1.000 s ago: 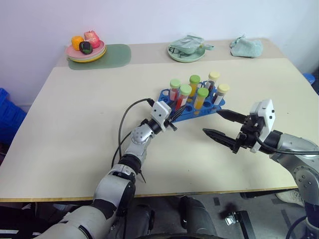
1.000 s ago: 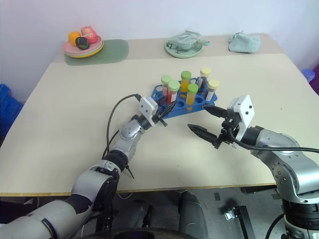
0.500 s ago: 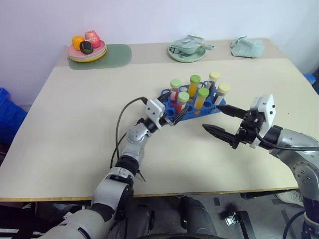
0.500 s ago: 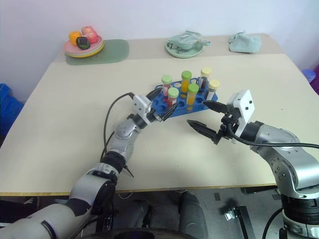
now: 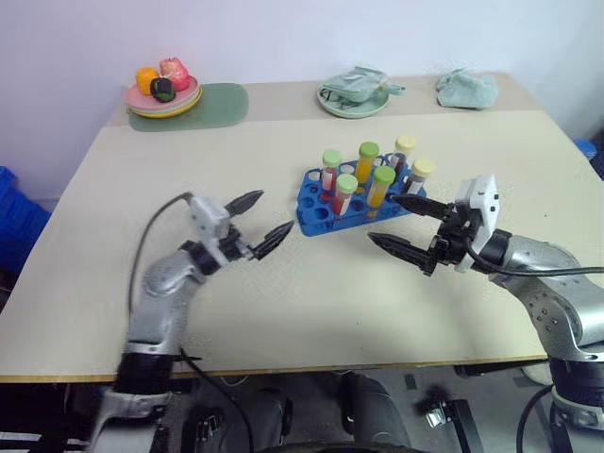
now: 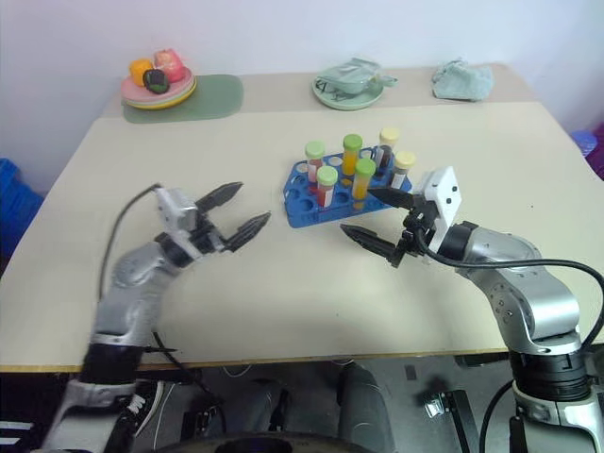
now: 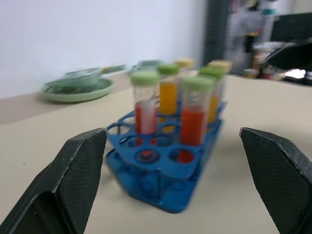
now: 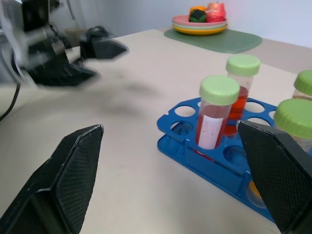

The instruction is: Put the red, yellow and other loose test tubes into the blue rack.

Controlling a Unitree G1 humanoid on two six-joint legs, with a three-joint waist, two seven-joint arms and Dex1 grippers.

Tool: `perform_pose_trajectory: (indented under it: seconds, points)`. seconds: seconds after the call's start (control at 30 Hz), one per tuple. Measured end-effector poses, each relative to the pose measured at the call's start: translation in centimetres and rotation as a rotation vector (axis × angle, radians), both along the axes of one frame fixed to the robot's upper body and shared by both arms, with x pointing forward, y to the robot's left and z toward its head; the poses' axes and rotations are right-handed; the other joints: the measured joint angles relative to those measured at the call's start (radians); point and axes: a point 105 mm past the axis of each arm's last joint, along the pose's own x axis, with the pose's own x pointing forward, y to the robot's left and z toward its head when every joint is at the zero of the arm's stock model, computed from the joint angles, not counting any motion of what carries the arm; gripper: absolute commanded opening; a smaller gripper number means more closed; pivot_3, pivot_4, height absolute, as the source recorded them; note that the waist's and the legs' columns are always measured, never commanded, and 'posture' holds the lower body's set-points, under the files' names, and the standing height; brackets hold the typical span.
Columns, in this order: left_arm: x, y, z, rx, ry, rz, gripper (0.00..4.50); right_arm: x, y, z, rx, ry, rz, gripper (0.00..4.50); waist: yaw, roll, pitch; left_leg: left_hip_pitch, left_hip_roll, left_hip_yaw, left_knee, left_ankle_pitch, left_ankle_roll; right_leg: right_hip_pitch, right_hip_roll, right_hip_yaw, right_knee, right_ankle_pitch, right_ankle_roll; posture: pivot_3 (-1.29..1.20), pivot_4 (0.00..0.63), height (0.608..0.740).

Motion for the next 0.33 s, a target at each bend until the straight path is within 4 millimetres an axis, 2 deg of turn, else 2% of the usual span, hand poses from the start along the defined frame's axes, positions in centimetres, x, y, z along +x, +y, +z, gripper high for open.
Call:
perform_pose_trajectory:
  seconds: [0.07, 0.17, 0.33]
  points:
    - [-1.5, 2.3, 0.5, 0.051, 0.040, -0.056, 4.46, -0.1, -0.3, -0.2, -0.009, -0.001, 0.007, 4.50, -0.005, 0.001, 0.000, 0.000, 0.000, 0.000, -0.001, 0.000, 0.000, 0.000, 0.000, 0.000, 0.000, 0.000, 0.000, 0.00, 0.150, 0.740]
    - [-3.4, 4.8, 0.3, 0.097, 0.098, -0.117, 4.46, -0.7, -1.5, -0.7, -0.027, 0.035, 0.015, 4.50, 0.004, 0.001, 0.000, 0.000, 0.000, 0.000, 0.000, 0.000, 0.001, 0.001, 0.000, 0.000, -0.001, 0.000, 0.000, 0.00, 0.150, 0.740]
    - [-5.9, 8.0, 1.1, 0.148, 0.120, -0.172, 4.46, -3.3, -3.0, -2.1, -0.070, 0.112, 0.059, 4.50, 0.006, 0.001, 0.001, 0.000, 0.000, 0.000, 0.000, -0.001, 0.001, 0.002, 0.000, -0.001, -0.002, 0.000, 0.000, 0.00, 0.150, 0.740]
